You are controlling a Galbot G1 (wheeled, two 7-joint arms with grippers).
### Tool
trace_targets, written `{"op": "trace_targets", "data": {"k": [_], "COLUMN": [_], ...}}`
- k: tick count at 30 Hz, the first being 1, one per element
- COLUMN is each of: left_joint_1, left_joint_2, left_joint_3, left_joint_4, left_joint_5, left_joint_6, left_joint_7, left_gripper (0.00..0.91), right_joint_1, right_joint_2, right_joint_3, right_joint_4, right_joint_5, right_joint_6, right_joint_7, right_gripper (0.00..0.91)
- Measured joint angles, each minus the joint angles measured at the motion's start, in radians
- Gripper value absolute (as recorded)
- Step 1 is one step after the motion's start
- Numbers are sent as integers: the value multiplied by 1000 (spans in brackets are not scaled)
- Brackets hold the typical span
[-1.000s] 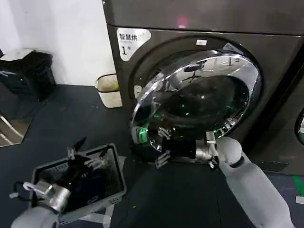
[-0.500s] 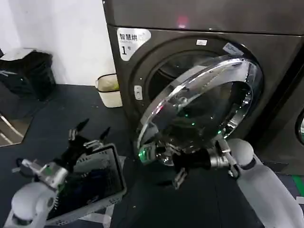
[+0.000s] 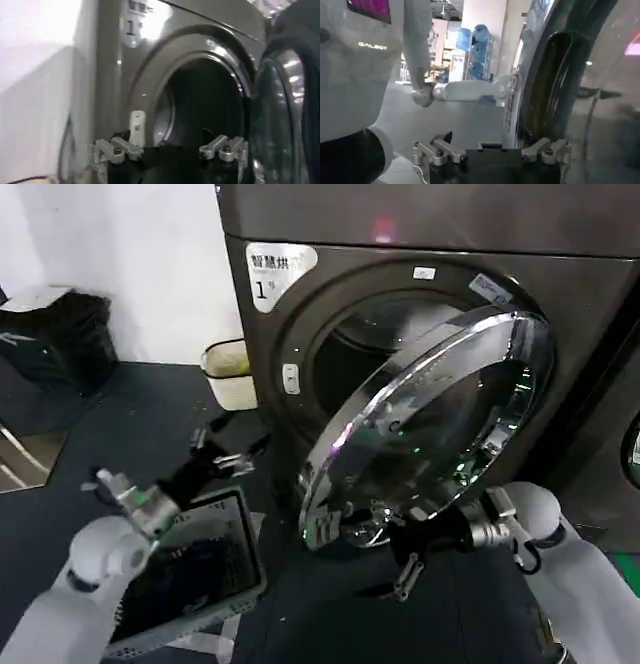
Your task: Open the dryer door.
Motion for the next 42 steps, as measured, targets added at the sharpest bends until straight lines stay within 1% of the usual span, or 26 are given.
{"op": "trace_targets", "data": {"k": [4,9,13,17,19,22,26,30,32,36,38,40,42], "left_joint_1": [-50,-100,-134,-163,-175,-188,-206,-217,-217,-215,-213,-214,-217], "left_joint_2": [29,45,51,53,56,58,65,78,86,88,90,90,91], "left_joint_3": [66,135,184,218,232,247,274,303,320,353,372,391,411], "left_joint_4": [18,31,33,22,22,18,2,-14,-24,-51,-68,-83,-95], "left_joint_5": [-10,-17,-20,-59,-70,-76,-83,-78,-74,-73,-75,-75,-76], "left_joint_6": [0,2,15,28,31,46,56,59,63,73,80,84,84], "left_joint_7": [18,37,72,106,107,121,129,136,143,141,138,133,127], "left_gripper": [907,907,907,907,907,907,907,907,907,907,907,907,907], "right_joint_1": [-36,-104,-185,-261,-291,-330,-377,-440,-472,-529,-555,-576,-586], "right_joint_2": [-23,-35,-28,-16,-3,28,77,127,153,202,221,234,240], "right_joint_3": [57,176,317,468,548,671,815,945,1004,1109,1152,1194,1235], "right_joint_4": [-2,-13,-10,-20,-21,-15,9,46,69,118,133,140,141], "right_joint_5": [9,5,9,11,10,-18,0,-9,-19,-64,-77,-87,-110], "right_joint_6": [6,14,15,18,19,32,47,57,63,64,38,-8,-29], "right_joint_7": [-1,-1,16,27,46,118,217,293,336,459,552,662,765], "right_gripper": [907,907,907,907,907,907,907,907,907,907,907,907,907]}}
